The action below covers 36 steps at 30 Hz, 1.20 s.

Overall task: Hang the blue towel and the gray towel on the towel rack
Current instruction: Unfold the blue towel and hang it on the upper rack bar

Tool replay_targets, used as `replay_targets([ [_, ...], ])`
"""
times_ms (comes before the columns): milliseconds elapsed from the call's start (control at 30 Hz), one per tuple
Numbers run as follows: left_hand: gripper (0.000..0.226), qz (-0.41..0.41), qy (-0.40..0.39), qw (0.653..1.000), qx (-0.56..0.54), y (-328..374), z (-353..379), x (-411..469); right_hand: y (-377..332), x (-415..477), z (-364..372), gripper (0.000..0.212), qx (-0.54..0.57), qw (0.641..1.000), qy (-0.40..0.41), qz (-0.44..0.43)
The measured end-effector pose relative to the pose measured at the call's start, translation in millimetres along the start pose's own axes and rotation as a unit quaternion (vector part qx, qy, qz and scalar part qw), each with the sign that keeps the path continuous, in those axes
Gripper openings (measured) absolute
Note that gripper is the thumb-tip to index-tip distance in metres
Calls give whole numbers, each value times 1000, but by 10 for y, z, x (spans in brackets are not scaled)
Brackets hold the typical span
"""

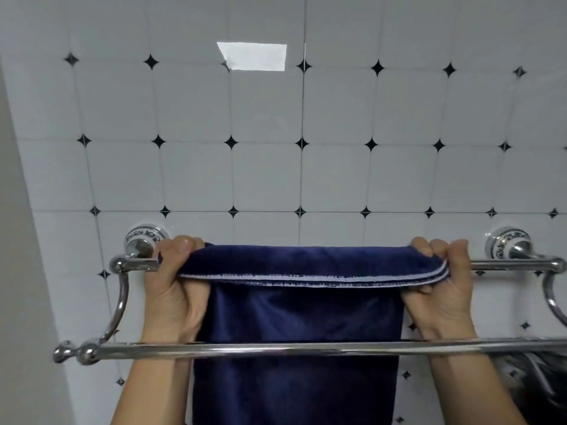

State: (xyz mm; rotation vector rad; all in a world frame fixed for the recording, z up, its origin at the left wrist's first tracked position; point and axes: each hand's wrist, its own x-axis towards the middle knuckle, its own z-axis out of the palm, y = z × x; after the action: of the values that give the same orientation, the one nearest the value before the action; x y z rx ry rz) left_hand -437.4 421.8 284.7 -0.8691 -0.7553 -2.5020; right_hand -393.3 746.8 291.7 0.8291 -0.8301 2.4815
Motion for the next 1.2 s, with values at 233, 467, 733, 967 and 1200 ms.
replay_targets([
  [233, 31, 83, 115, 985, 103, -41, 10, -118, 104, -158, -80, 17, -168, 959, 181, -138],
  [467, 49, 161, 304, 891, 297, -204, -127, -310, 250, -296, -57, 30, -224, 906, 280, -226],
  [733, 36, 62, 153, 958, 233, -133, -72, -372, 207, -422, -65, 40, -303, 919, 224, -118],
  [967, 32, 15, 109, 965, 240, -141, -254, -613, 232, -719, -214, 28, -237, 955, 179, -23],
  [1200, 42, -77, 87, 921, 373, -100, -872, -1181, 387, -1376, -697, 36, -277, 929, 226, 94],
])
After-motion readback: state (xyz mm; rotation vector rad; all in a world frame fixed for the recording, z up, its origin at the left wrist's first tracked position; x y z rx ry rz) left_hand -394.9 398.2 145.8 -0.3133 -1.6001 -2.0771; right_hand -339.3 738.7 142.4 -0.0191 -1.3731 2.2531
